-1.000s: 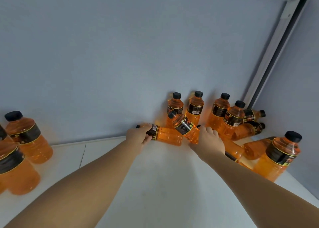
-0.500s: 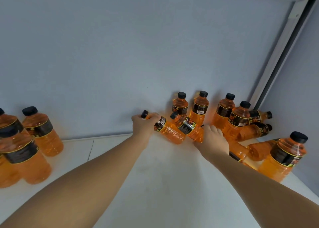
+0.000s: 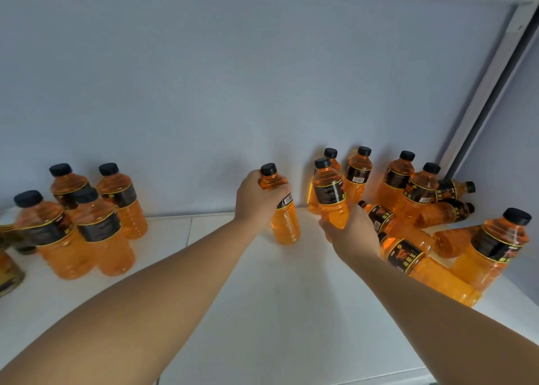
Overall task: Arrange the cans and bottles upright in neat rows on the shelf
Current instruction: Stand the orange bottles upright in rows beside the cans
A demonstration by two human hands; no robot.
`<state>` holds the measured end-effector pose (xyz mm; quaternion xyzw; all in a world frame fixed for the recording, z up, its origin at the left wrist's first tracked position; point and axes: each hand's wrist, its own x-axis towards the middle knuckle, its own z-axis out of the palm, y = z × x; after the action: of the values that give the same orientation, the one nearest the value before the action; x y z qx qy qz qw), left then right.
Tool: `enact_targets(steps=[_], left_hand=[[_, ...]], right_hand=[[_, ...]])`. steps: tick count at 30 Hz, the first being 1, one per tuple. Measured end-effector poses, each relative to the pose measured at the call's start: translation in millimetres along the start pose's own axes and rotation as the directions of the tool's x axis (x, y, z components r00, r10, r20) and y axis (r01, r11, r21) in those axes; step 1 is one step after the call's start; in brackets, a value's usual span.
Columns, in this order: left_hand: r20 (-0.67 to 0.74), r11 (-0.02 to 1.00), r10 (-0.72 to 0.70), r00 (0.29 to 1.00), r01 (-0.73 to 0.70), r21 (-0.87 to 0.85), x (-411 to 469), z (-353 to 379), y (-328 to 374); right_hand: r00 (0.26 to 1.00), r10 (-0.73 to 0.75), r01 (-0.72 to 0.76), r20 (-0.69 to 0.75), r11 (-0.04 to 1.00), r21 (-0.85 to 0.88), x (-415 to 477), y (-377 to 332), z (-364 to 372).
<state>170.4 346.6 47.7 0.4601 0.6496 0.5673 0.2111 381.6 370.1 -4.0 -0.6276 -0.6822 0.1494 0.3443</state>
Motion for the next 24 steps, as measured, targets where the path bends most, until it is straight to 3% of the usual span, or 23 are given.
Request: enact_targets(steps=[5, 9, 18, 24], left_hand=[[0.070, 0.998, 0.062, 0.996, -0.063, 0.016, -27.6, -28.7, -6.2], [0.086, 0.992, 0.092, 0.992, -0.099, 0.082, -50.6, -51.2, -8.2], [-0.058, 0.981, 0.091, 0.994, -0.079, 0.179, -68.8, -104.5, -2.4], [-0.135, 0.990, 0.077, 0.988, -0.061, 0.125, -62.6, -140.7, -15.4]], right_hand=[[0.993, 0.120, -0.122, 0.019, 0.978, 0.170, -32.4, -16.1, 18.5], [0.983, 0.156, -0.170, 0.095, 0.971, 0.166, -54.9, -26.6, 32.6], [0.973, -0.024, -0.037, 0.230, 0.965, 0.258, -79.9, -65.7, 51.8], [0.949, -0.096, -0.001, 0.299, 0.951, 0.309, -90.7, -90.2, 74.1]])
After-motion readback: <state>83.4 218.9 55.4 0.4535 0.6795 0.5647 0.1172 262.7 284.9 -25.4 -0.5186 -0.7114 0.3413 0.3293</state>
